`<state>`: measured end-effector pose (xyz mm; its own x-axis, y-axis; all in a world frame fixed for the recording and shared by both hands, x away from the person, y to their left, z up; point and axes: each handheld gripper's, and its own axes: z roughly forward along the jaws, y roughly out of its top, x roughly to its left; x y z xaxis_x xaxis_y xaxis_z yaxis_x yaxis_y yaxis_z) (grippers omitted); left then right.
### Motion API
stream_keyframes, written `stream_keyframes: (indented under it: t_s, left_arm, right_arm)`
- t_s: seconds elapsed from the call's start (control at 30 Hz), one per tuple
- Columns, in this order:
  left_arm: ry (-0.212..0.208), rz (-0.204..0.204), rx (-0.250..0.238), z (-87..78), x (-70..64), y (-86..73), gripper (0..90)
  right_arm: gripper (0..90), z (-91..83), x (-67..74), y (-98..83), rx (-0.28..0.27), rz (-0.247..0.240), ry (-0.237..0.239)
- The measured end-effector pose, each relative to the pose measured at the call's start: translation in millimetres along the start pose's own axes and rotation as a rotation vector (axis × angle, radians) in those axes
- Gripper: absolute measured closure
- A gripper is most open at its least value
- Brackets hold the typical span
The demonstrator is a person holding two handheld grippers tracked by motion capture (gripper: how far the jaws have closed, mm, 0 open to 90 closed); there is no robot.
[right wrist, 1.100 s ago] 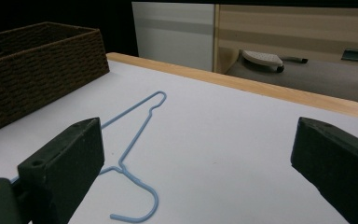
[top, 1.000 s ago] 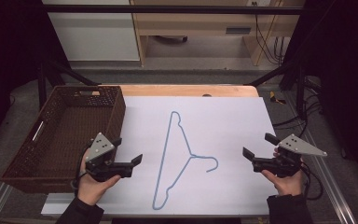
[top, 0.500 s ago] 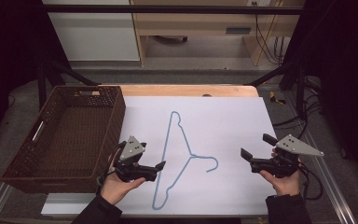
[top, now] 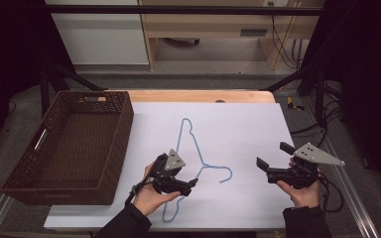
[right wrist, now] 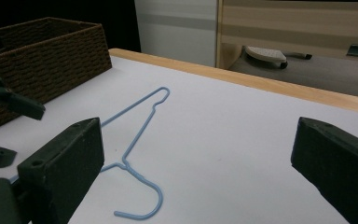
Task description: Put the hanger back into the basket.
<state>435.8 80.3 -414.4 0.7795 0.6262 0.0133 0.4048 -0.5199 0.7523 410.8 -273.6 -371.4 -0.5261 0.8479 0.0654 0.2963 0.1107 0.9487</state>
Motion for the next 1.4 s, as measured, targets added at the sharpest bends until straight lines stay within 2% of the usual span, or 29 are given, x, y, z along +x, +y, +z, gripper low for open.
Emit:
stream_keyframes:
  t_s: [0.33, 0.57, 0.63, 0.8, 1.17, 1.4]
  left_arm:
    - [-0.013, -0.011, 0.111, 30.6, -2.3, -0.6, 26.7]
    - [-0.012, -0.029, 0.174, 42.7, -1.2, -2.3, 39.6]
    - [-0.021, -0.024, 0.19, 45.5, -1.2, -3.0, 42.9]
    - [-0.014, -0.015, 0.224, 51.5, -4.8, -4.8, 50.9]
    - [-0.003, -0.028, 0.281, 61.0, -9.8, -7.1, 68.4]
    - [0.037, -0.053, 0.285, 62.3, -12.7, -5.8, 75.7]
  right_arm:
    - [3.0, 0.9, -0.7, -0.7, 0.005, 0.004, 0.0]
    - [3.0, 2.6, -0.6, -1.7, 0.013, 0.001, 0.001]
    - [3.0, 3.3, -0.6, -2.0, 0.013, 0.003, 0.001]
    - [3.0, 4.4, 0.5, -2.5, 0.017, 0.006, 0.004]
    - [3.0, 5.0, 0.6, -2.7, 0.018, 0.003, 0.004]
    - [2.9, 5.6, 1.3, -2.7, 0.019, 0.008, 0.007]
